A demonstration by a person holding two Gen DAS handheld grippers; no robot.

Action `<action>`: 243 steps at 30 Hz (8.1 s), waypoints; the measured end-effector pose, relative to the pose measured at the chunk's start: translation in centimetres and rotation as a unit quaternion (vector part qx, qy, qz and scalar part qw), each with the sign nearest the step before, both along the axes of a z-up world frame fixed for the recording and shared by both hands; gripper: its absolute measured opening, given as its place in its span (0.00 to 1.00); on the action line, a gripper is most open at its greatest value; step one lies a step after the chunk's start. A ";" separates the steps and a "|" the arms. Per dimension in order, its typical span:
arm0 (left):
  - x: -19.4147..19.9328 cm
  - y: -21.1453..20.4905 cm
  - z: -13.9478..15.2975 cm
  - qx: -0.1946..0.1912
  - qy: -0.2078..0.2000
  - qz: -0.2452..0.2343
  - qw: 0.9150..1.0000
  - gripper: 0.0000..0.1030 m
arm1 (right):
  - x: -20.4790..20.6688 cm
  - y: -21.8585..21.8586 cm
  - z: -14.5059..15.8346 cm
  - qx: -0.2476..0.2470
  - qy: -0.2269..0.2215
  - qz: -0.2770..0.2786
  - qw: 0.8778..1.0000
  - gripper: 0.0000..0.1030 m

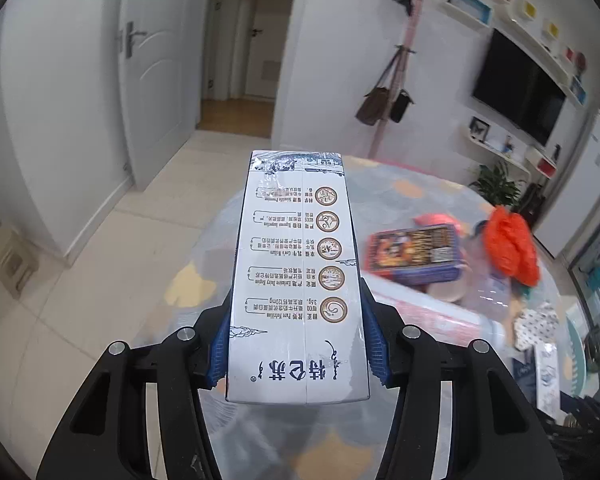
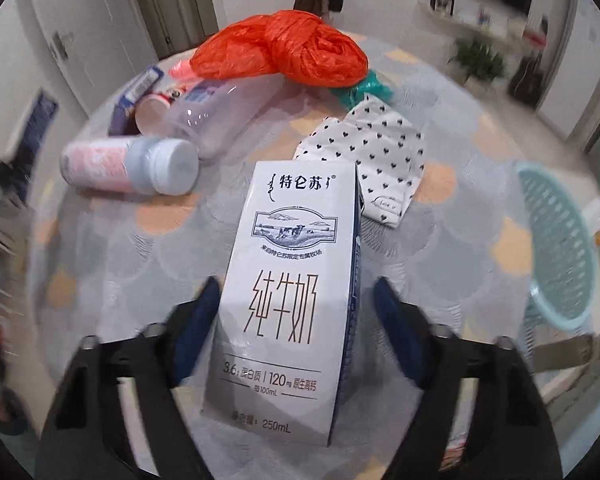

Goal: Collect trash
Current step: 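Carry both milk cartons over the blue basket and open both tools, then grasp the pink spray bottle with the left tool while the right tool grasps the polka-dot tissue pack, then carry the spray bottle and tissue pack to the blue basket and release both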

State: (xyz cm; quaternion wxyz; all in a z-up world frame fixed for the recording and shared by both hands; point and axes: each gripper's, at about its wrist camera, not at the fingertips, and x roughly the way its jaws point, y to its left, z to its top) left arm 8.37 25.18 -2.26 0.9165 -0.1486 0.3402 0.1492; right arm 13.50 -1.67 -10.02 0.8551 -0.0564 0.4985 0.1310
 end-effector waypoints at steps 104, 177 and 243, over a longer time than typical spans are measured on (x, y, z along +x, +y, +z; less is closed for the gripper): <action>9.6 -1.7 -4.6 -0.018 0.068 -0.188 0.980 0.74 | 10.6 -6.2 -0.5 0.104 -0.055 0.021 0.993 0.29; 5.0 -19.0 -1.1 -0.014 0.004 -0.276 0.961 0.45 | 3.9 -9.3 4.7 0.095 -0.148 0.041 0.983 0.06; 8.8 -25.9 2.7 -0.061 -0.087 -0.311 0.944 0.79 | 5.2 -21.3 4.9 0.143 -0.140 -0.106 0.974 0.60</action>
